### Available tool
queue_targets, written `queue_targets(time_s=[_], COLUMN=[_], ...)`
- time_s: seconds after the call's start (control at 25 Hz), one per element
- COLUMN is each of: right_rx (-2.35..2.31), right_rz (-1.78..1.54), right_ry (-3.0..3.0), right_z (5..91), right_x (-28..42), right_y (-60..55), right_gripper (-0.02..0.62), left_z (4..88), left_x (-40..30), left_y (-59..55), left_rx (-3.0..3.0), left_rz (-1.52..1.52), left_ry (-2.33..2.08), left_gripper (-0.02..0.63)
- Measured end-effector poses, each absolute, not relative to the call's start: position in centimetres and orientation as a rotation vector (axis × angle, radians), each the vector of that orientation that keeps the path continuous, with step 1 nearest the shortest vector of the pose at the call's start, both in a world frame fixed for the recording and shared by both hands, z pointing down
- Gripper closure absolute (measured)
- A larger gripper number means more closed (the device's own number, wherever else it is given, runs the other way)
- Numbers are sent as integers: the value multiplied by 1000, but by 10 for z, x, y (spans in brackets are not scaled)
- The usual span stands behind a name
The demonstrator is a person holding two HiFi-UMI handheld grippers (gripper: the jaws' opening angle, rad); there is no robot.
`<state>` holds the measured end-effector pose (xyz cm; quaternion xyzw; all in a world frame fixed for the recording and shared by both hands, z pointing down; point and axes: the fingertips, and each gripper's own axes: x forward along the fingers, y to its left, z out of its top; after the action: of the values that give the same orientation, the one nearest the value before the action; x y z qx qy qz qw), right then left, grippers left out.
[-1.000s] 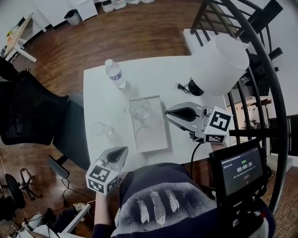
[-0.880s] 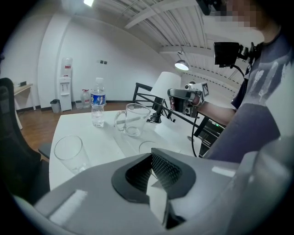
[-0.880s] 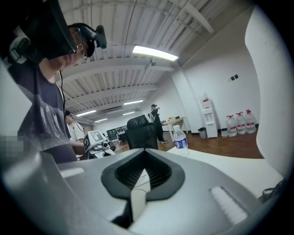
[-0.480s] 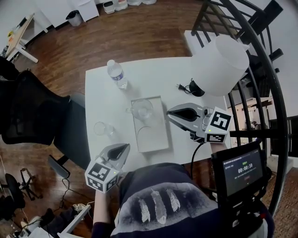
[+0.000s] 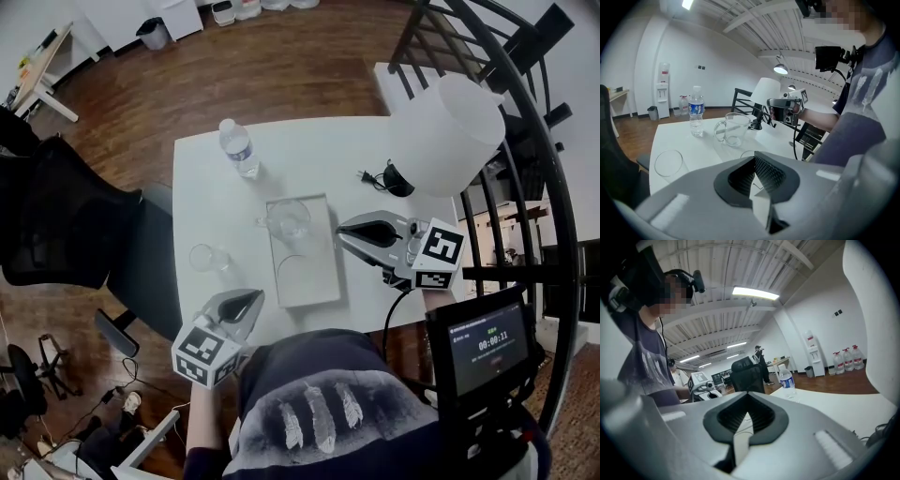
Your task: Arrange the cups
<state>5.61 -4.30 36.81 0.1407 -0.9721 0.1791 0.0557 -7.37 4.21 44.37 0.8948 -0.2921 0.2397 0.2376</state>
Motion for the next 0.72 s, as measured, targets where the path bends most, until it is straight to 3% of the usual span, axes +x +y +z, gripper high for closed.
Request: queue_targets(time_s=[0.72], right_rx=[421], right_rz=[552], right_ry=[-2918], right_z=[377], right_x=[54], right_y=[-45], right_gripper=[592], left_z=[447], left_x=[-86], left_y=[30], left_rx=[2435], left_rz=[625], left_ry=[-885], left_gripper=[592])
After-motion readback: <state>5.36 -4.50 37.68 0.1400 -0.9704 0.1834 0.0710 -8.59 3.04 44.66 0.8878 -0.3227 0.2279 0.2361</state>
